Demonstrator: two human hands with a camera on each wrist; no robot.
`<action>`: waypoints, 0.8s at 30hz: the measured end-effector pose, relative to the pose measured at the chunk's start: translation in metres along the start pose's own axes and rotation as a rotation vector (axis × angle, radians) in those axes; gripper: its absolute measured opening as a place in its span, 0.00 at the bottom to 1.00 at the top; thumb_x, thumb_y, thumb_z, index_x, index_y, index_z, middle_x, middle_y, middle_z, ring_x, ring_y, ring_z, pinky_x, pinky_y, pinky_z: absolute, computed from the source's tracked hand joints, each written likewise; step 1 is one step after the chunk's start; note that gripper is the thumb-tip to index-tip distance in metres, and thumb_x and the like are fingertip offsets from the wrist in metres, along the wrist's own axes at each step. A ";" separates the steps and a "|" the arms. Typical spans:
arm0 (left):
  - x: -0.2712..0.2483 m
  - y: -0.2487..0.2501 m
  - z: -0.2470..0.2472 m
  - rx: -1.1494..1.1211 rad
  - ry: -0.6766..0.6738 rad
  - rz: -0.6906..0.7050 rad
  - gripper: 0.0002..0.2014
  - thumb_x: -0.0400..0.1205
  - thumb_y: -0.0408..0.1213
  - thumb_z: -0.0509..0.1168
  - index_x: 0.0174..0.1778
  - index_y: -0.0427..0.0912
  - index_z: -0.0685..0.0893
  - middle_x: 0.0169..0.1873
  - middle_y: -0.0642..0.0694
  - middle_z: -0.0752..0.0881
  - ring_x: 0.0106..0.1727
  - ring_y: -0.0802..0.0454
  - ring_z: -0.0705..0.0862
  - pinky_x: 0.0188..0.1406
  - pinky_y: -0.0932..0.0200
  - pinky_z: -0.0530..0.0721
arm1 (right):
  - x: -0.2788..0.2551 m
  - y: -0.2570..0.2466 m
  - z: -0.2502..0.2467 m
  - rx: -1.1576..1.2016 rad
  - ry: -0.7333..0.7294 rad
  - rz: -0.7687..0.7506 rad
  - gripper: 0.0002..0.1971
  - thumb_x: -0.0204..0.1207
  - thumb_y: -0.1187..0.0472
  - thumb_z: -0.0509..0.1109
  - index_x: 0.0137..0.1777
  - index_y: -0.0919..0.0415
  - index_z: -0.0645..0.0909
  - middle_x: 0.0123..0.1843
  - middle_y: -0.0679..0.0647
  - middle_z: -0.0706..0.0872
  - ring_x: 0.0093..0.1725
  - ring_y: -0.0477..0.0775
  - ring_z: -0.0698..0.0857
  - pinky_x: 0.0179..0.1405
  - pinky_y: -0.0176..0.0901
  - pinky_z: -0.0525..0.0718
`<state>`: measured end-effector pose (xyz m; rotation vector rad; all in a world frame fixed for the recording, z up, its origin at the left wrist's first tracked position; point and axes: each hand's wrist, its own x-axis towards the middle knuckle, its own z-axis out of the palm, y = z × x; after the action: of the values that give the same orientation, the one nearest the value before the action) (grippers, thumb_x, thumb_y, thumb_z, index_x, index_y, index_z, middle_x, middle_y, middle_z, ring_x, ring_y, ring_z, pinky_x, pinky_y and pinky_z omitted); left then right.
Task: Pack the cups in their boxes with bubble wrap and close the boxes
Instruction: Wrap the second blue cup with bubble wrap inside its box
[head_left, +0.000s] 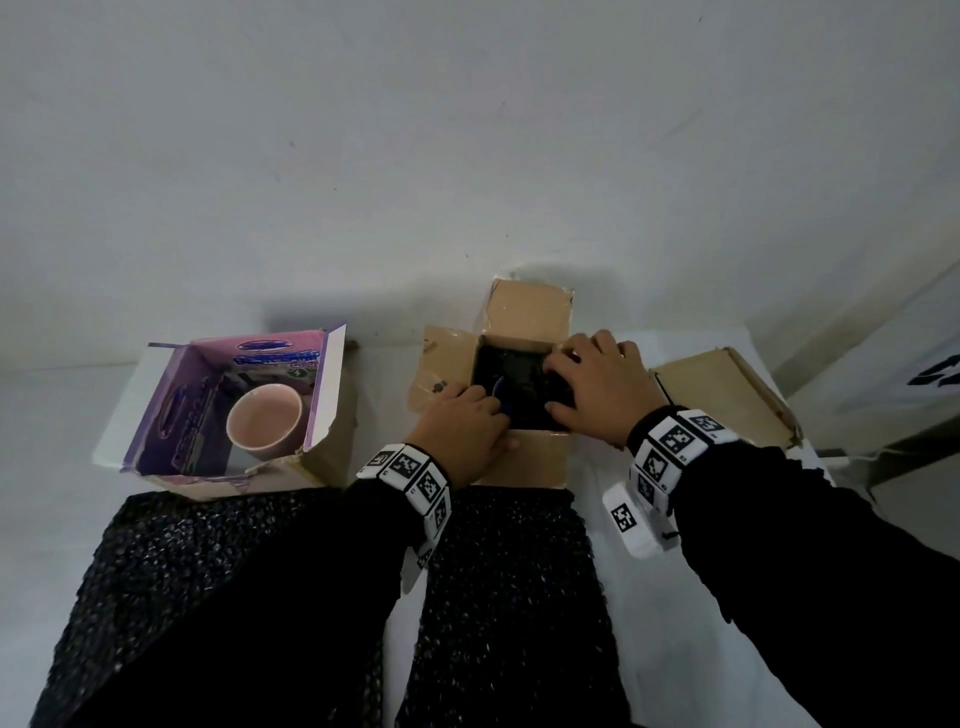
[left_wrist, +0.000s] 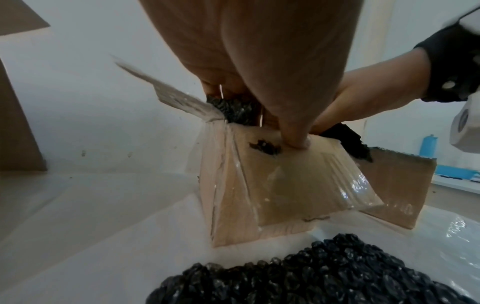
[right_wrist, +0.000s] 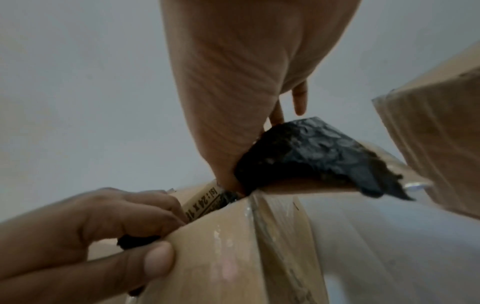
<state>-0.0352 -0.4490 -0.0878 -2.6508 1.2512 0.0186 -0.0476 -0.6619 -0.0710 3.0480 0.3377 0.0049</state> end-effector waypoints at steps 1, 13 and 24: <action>0.001 0.001 0.000 -0.001 -0.015 -0.009 0.24 0.86 0.57 0.47 0.61 0.48 0.82 0.56 0.48 0.83 0.59 0.46 0.76 0.62 0.50 0.69 | 0.000 0.000 -0.001 0.016 -0.027 0.003 0.19 0.72 0.41 0.66 0.60 0.48 0.78 0.63 0.51 0.77 0.62 0.59 0.73 0.59 0.56 0.71; 0.009 0.004 0.004 0.017 -0.059 -0.050 0.23 0.86 0.57 0.49 0.60 0.48 0.83 0.54 0.49 0.86 0.58 0.46 0.77 0.63 0.49 0.69 | -0.004 -0.005 0.007 -0.115 0.057 -0.224 0.34 0.81 0.35 0.45 0.39 0.51 0.91 0.48 0.49 0.83 0.58 0.56 0.73 0.59 0.58 0.62; 0.002 0.009 0.026 -0.110 0.212 -0.051 0.12 0.79 0.47 0.64 0.56 0.46 0.80 0.46 0.47 0.82 0.44 0.44 0.78 0.51 0.49 0.71 | -0.006 0.006 0.010 -0.031 0.045 -0.287 0.22 0.79 0.48 0.48 0.53 0.54 0.83 0.56 0.52 0.81 0.55 0.57 0.76 0.51 0.54 0.73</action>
<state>-0.0386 -0.4508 -0.1148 -2.8405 1.2773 -0.2133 -0.0525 -0.6695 -0.0806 2.9420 0.7670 0.0621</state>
